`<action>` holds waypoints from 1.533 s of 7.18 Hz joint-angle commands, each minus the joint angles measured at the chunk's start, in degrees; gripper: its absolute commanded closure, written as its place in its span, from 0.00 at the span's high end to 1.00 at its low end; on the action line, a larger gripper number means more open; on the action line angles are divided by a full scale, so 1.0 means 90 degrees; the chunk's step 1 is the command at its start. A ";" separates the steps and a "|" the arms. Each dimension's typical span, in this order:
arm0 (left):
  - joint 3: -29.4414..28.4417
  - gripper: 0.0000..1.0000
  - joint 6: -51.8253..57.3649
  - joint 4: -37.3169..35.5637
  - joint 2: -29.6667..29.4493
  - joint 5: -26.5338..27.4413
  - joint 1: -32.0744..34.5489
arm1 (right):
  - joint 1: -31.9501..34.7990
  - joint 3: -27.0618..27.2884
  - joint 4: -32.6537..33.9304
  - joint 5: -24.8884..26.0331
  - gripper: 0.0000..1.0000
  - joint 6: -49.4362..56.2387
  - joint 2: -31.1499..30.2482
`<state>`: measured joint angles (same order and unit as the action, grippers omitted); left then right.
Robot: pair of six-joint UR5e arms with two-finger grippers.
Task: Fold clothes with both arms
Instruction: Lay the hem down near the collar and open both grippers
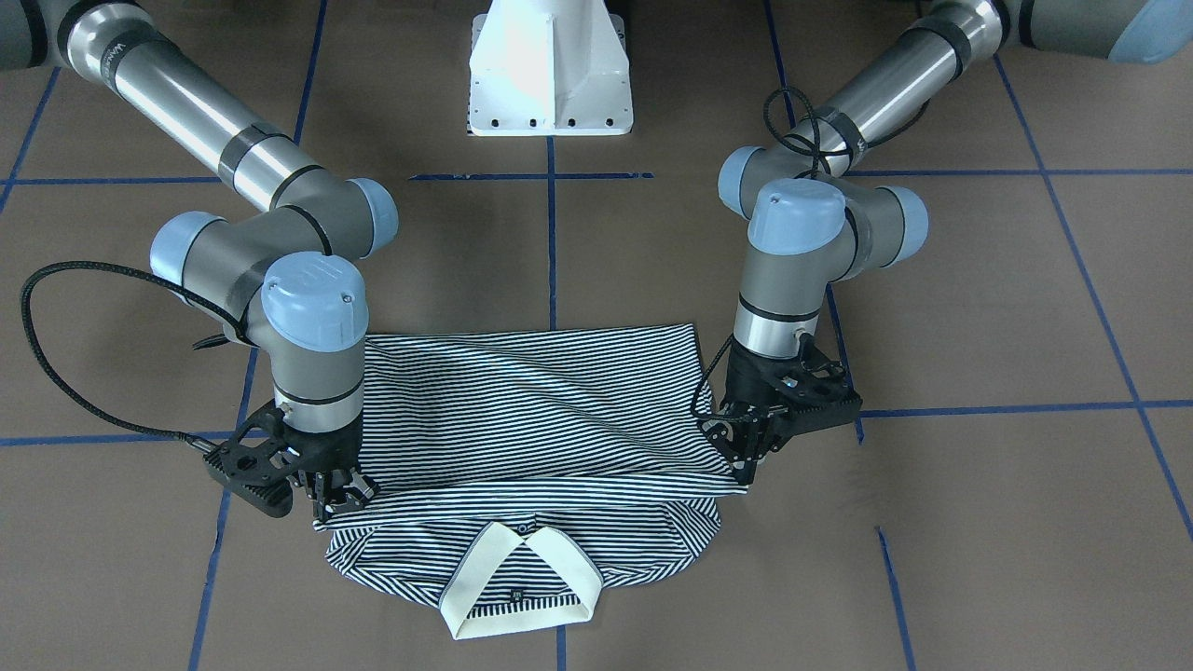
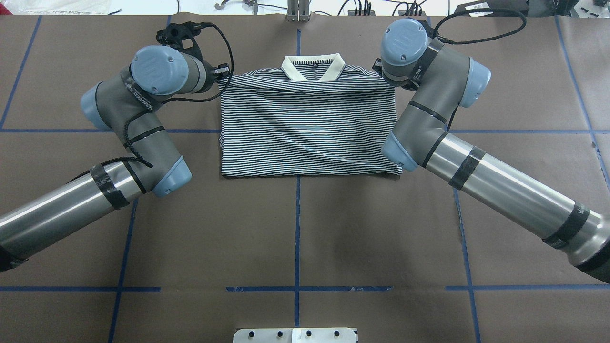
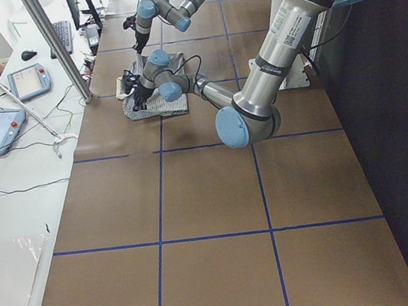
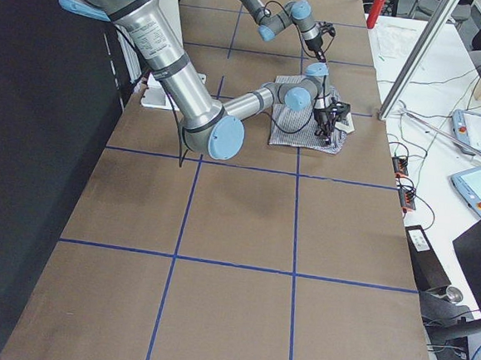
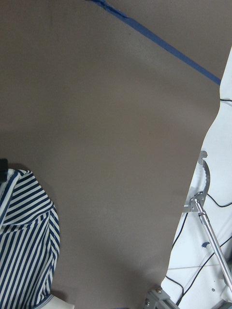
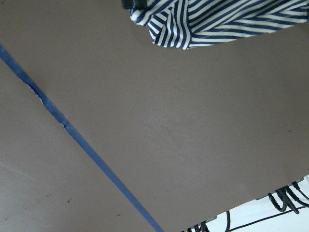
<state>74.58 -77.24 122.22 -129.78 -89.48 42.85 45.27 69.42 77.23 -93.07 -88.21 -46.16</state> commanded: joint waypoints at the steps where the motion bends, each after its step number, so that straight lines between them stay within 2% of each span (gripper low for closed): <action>1: -0.0432 0.00 0.0018 0.0305 -0.0140 0.0000 0.0014 | 0.0009 -0.0115 -0.0007 -0.0001 0.00 0.0006 0.0080; 4: -0.0610 0.00 0.0027 0.0365 -0.0160 -0.0009 -0.0006 | -0.0001 -0.0516 -0.0007 0.0067 0.00 0.0025 0.0295; 5: -0.0611 0.10 0.0027 0.0365 -0.0170 -0.0009 0.0004 | -0.0001 -0.0545 -0.0007 0.0067 0.00 0.0025 0.0344; 6: -0.0601 0.36 0.0037 0.0365 -0.0180 -0.0019 -0.0006 | -0.0010 -0.0623 -0.0007 0.0067 0.00 0.0025 0.0412; 8: -0.0601 0.57 0.0047 0.0520 -0.0141 -0.0029 -0.0025 | -0.0010 -0.0876 -0.0249 0.0058 0.00 0.0035 0.0461; 11: -0.0601 0.59 0.0018 0.0726 -0.0102 -0.0029 -0.0025 | -0.0010 -0.0945 -0.0280 0.0067 0.00 0.0103 0.0471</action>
<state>69.17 -76.97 128.46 -130.75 -89.73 42.63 45.18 61.33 74.93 -92.47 -87.52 -42.00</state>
